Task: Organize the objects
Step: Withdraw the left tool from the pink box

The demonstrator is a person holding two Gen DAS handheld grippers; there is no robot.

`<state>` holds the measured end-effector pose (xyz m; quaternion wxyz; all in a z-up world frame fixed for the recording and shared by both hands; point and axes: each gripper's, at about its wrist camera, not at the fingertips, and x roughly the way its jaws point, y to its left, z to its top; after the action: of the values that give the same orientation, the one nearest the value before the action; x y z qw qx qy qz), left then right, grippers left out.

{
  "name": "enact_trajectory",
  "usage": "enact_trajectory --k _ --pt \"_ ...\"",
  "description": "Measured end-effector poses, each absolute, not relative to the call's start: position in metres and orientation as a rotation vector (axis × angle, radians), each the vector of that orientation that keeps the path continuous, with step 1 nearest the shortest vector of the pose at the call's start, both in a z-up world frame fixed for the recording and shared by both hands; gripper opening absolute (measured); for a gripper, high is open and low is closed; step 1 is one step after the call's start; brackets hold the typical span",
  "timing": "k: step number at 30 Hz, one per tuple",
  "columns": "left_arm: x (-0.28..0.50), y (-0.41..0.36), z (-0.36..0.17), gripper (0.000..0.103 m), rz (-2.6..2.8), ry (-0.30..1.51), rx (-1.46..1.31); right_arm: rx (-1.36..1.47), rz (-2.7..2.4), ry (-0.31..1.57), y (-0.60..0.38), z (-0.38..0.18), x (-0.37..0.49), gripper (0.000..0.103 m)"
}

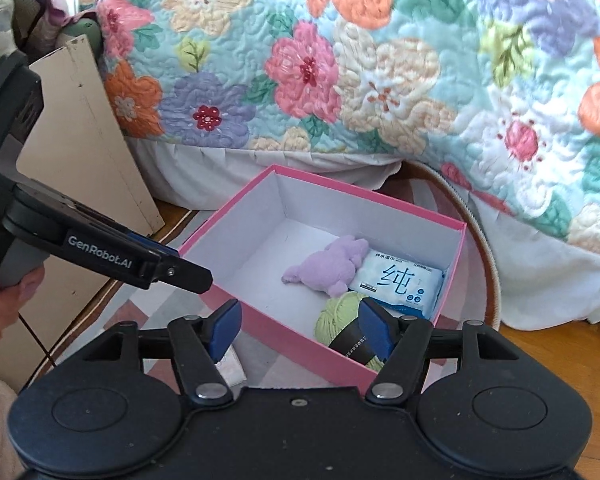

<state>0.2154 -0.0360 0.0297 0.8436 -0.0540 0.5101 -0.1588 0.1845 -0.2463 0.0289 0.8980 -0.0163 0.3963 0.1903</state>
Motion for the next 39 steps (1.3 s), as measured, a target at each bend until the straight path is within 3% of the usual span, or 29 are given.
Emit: enact_trajectory --k 6,11,20,28,39 --pt "0.192 -0.03 0.05 0.063 -0.346 1.04 -0.081 -0.033 0.409 0.794 -0.242 0.043 0.164 0.081" --pt "0.175 -0.026 0.06 0.073 -0.354 1.02 -0.063 -0.039 0.415 0.782 -0.239 0.049 0.151 0.083" --pt "0.153 -0.023 0.063 0.083 -0.368 1.024 -0.06 -0.04 0.411 0.767 -0.235 0.053 0.132 0.095" --pt "0.136 -0.016 0.064 0.095 -0.372 1.006 -0.073 -0.032 0.421 0.736 -0.234 0.055 0.115 0.097" --pt "0.128 -0.007 0.054 0.096 -0.381 1.006 -0.13 -0.071 0.412 0.648 -0.239 0.052 0.094 0.097"
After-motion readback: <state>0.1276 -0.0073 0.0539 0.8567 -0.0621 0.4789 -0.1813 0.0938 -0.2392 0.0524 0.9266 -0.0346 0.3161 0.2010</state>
